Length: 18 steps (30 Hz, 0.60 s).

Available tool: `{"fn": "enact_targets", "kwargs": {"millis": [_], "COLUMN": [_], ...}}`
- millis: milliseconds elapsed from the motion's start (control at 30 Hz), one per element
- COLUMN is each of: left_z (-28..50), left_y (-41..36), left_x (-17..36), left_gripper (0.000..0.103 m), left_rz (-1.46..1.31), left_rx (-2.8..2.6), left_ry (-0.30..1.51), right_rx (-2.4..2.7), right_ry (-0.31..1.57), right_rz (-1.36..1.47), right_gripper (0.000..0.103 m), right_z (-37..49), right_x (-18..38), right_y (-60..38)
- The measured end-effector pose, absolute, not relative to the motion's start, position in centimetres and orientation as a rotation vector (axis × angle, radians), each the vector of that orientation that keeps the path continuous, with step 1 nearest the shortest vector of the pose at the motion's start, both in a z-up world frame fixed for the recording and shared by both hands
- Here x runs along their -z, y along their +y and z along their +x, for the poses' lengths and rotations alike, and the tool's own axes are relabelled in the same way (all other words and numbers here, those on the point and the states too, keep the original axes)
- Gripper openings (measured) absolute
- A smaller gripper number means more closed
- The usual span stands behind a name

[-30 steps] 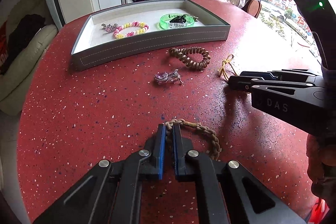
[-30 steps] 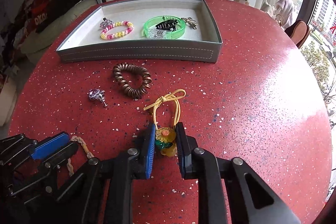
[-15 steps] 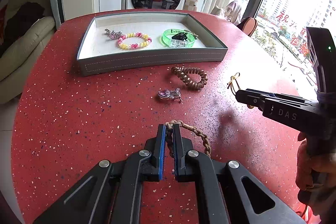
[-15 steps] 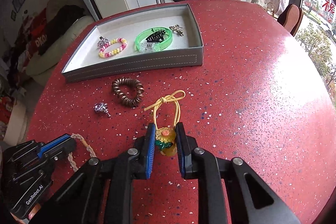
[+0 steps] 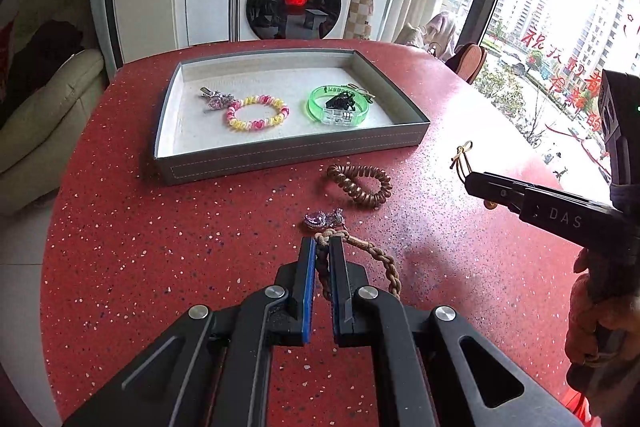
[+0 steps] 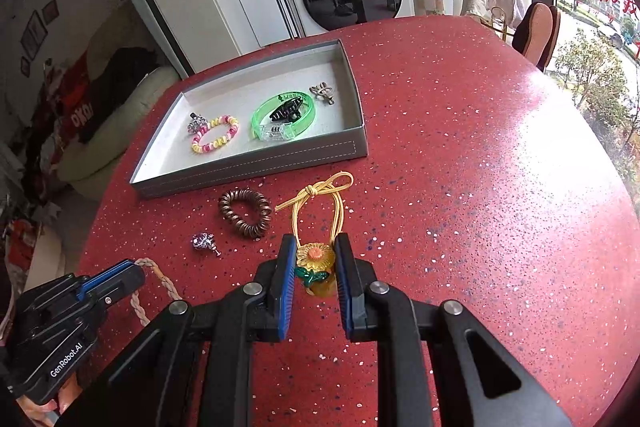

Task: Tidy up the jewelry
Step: 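Carry the braided bracelet and yellow hair tie into the gray tray with both tools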

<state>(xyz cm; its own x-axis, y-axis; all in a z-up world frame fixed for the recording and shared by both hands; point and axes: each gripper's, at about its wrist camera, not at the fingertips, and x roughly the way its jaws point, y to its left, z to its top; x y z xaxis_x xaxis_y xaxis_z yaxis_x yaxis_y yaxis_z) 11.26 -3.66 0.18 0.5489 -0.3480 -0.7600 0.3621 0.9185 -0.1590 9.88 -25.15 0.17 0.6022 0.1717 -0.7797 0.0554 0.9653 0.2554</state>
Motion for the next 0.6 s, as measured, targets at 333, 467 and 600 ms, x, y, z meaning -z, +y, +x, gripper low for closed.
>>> {"fn": "enact_targets", "kwargs": {"millis": [333, 467, 600], "left_z": [13.5, 14.5, 15.6], "left_y": [-2.7, -2.4, -2.3], "left_x": [-2.4, -2.8, -2.9], "left_gripper": [0.025, 0.025, 0.025], "left_rz": [0.006, 0.008, 0.003], "left_rx": [0.373, 0.36, 0.351], "left_ry": [0.843, 0.829, 0.82], "right_rx": [-0.104, -0.112, -0.118], "right_ry": [0.883, 0.87, 0.866], "right_rz": [0.265, 0.272, 0.261], "right_gripper": [0.021, 0.021, 0.021], "right_z": [12.0, 12.8, 13.7], "right_x": [-1.9, -2.5, -2.8], "right_y": [-25.0, -25.2, -25.1]}}
